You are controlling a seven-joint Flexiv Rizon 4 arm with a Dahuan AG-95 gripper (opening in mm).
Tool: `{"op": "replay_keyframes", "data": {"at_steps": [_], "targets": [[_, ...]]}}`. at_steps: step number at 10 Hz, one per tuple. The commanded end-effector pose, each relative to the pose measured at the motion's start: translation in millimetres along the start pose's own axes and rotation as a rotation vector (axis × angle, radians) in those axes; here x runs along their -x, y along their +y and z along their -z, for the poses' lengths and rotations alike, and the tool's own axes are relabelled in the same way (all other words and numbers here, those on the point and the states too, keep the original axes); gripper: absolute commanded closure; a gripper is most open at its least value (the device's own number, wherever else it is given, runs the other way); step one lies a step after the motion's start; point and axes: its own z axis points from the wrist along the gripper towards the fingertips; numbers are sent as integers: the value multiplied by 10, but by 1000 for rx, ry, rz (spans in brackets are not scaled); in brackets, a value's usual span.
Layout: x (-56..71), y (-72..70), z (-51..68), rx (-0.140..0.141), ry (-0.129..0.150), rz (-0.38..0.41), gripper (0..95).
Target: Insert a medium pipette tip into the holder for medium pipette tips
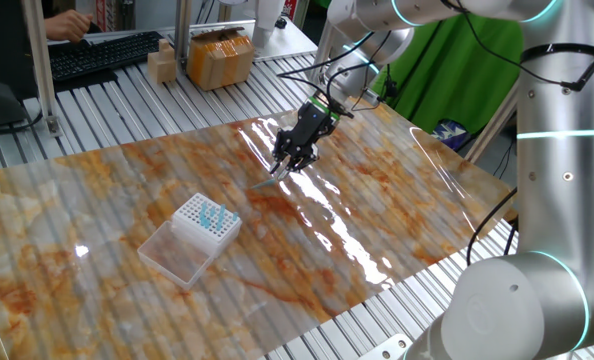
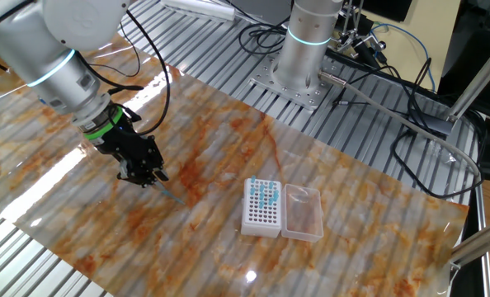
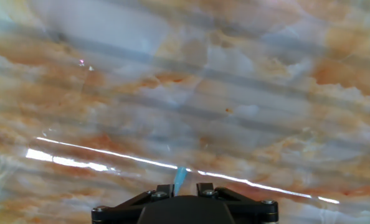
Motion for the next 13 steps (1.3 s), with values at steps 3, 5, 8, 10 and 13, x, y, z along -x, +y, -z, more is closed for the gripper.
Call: {"op": "replay_keyframes", "data": {"at_steps": [3, 5, 8, 10, 13], "targets": [[20, 53, -3, 1, 12, 0, 950], [25, 67, -23, 4, 14, 0, 950], [9, 84, -28, 5, 23, -9, 950], [9, 84, -28, 6, 35, -17, 950], [8, 84, -29, 3, 44, -13, 760]]}}
